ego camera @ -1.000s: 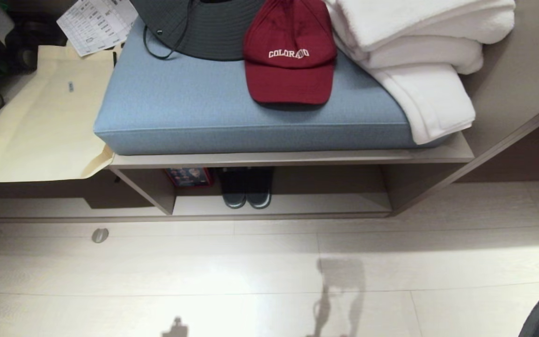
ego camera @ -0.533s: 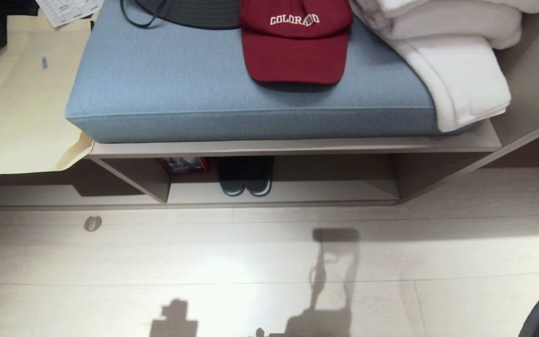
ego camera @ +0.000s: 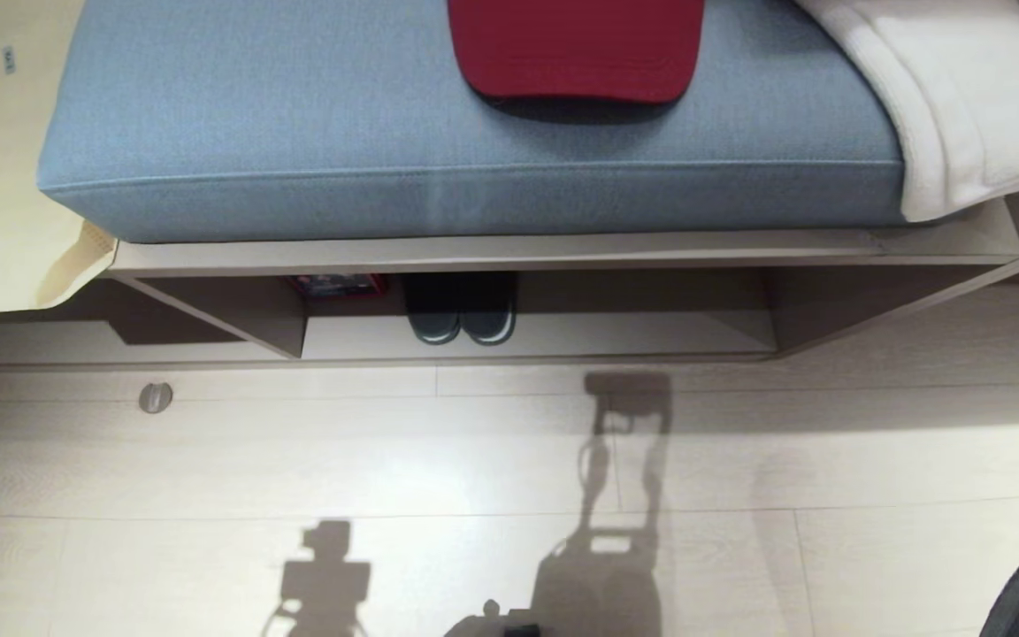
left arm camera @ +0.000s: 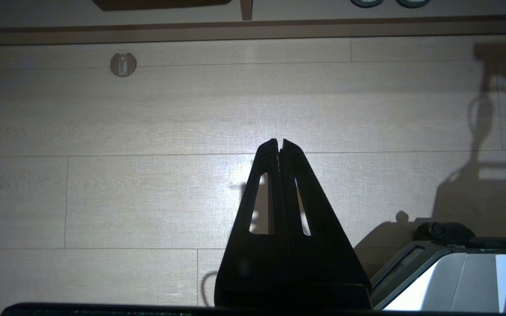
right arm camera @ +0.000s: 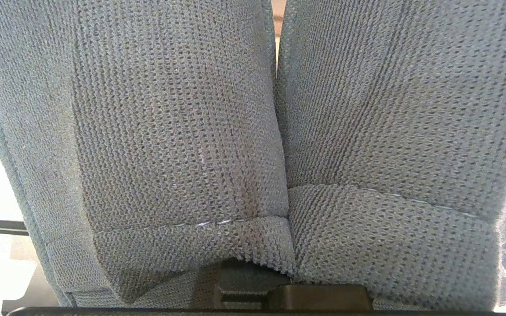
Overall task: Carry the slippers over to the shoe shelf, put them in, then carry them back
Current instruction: Place the slippers into the shoe cabinet
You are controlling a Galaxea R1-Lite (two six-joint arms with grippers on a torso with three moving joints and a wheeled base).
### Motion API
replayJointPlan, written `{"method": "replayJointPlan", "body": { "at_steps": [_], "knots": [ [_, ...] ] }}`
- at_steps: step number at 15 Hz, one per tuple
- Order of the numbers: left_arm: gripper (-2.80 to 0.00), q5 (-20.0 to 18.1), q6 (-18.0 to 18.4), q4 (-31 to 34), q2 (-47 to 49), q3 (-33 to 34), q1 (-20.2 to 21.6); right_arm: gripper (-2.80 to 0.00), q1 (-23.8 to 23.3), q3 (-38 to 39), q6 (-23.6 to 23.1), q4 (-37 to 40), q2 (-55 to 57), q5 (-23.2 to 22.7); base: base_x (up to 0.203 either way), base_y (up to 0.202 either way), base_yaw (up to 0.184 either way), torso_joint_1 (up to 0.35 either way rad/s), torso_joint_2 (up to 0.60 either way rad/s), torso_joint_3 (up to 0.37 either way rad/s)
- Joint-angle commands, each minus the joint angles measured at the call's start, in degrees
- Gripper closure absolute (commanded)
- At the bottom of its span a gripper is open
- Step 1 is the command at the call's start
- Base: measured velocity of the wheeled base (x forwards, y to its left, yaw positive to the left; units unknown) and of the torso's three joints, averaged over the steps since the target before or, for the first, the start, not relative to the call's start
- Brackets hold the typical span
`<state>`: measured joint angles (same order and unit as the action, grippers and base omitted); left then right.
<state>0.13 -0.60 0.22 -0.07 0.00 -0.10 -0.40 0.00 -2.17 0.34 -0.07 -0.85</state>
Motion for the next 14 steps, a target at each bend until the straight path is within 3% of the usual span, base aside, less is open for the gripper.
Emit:
{"method": "replayJointPlan", "body": {
  "at_steps": [1, 14],
  "knots": [
    [0.0, 0.0, 0.0, 0.0, 0.1, 0.0, 0.0, 0.0, 0.1, 0.0, 0.0, 0.0, -0.1, 0.0, 0.0, 0.0, 0.0, 0.002, 0.01, -0.199],
    [0.0, 0.0, -0.2, 0.0, 0.1, 0.0, 0.0, 0.0, 0.1, 0.0, -0.3, 0.0, 0.0, 0.3, 0.0, 0.0, 0.0, 0.003, 0.0, -0.198]
  ]
}}
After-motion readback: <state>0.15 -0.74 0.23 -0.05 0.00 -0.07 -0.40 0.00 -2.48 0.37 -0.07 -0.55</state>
